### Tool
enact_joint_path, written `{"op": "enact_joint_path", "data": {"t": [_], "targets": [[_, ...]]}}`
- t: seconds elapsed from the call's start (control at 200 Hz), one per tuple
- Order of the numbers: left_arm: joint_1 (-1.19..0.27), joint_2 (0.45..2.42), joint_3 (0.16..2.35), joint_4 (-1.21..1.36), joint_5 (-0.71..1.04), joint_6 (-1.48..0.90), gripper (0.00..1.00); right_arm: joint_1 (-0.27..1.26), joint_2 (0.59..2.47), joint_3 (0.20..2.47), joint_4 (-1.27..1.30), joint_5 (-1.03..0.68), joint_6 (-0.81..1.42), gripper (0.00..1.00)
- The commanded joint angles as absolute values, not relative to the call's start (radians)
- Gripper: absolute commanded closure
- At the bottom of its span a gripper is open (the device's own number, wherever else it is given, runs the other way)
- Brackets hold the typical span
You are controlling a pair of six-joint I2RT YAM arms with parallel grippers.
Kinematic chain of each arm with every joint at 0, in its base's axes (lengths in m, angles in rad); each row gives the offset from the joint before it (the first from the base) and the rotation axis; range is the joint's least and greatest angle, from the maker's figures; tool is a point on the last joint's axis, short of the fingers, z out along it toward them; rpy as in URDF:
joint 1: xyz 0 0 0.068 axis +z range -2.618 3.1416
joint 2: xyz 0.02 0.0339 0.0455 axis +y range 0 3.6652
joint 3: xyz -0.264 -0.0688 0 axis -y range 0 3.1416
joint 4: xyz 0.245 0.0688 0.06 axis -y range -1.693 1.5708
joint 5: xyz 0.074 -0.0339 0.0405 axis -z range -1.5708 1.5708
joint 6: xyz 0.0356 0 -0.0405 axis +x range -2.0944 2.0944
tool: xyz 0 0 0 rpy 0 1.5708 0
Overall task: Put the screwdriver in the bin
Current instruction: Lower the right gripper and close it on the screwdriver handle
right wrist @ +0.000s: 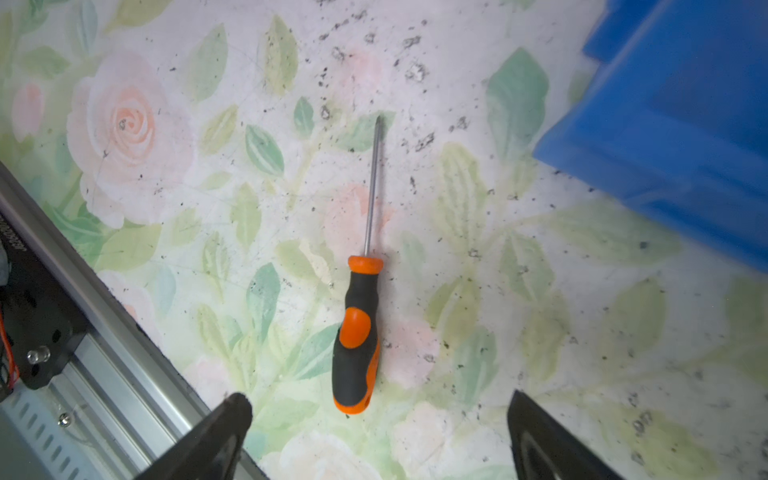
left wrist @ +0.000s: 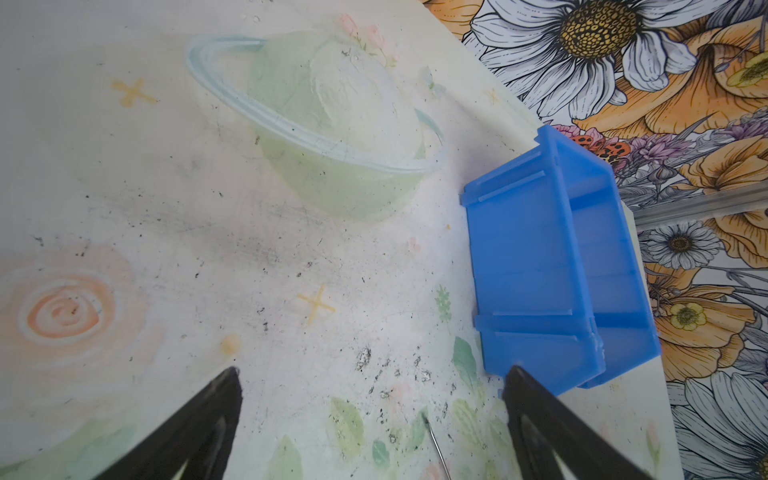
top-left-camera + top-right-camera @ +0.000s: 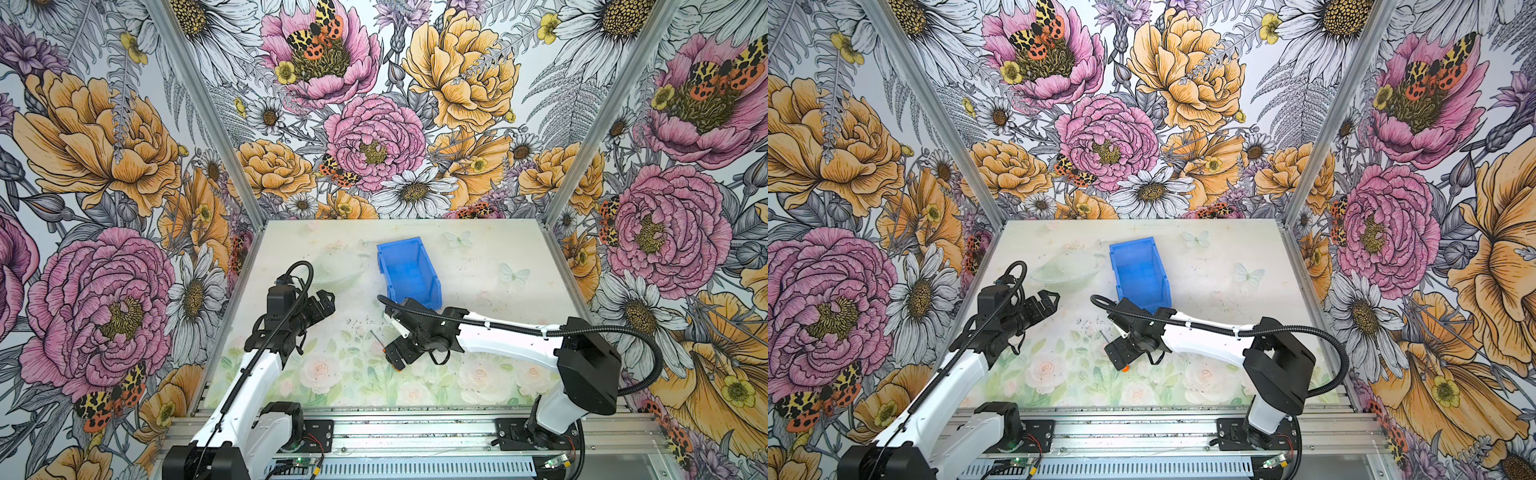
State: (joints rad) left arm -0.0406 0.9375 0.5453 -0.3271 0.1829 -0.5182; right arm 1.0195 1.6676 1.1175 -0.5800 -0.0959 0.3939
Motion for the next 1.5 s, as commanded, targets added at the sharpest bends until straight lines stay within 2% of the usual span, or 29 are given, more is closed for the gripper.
{"op": "enact_joint_path", "data": {"t": [0.0,0.53,0.896,1.176,1.271,1.491], "targets": [[-0.032,0.924,0.533,-0.332,0.154,-0.516,0.01,1.030,1.711,1.150,-0.589,-0.140,0.348,0.06],[-0.032,0.942,0.531,-0.334,0.156,-0.512,0.01,1.035,1.844,1.170,-0.585,-0.139,0.330,0.31],[-0.037,0.929,0.519,-0.345,0.143,-0.514,0.01,1.038,1.891,1.194,-0.583,-0.124,0.334,0.59],[-0.036,0.928,0.521,-0.346,0.140,-0.512,0.01,1.039,1.867,1.174,-0.586,-0.096,0.335,0.90],[-0.035,0.928,0.522,-0.346,0.140,-0.512,0.01,1.039,1.849,1.175,-0.586,-0.080,0.353,0.98],[-0.035,0.934,0.526,-0.331,0.141,-0.513,0.01,1.038,1.789,1.182,-0.587,-0.043,0.391,1.00]]}}
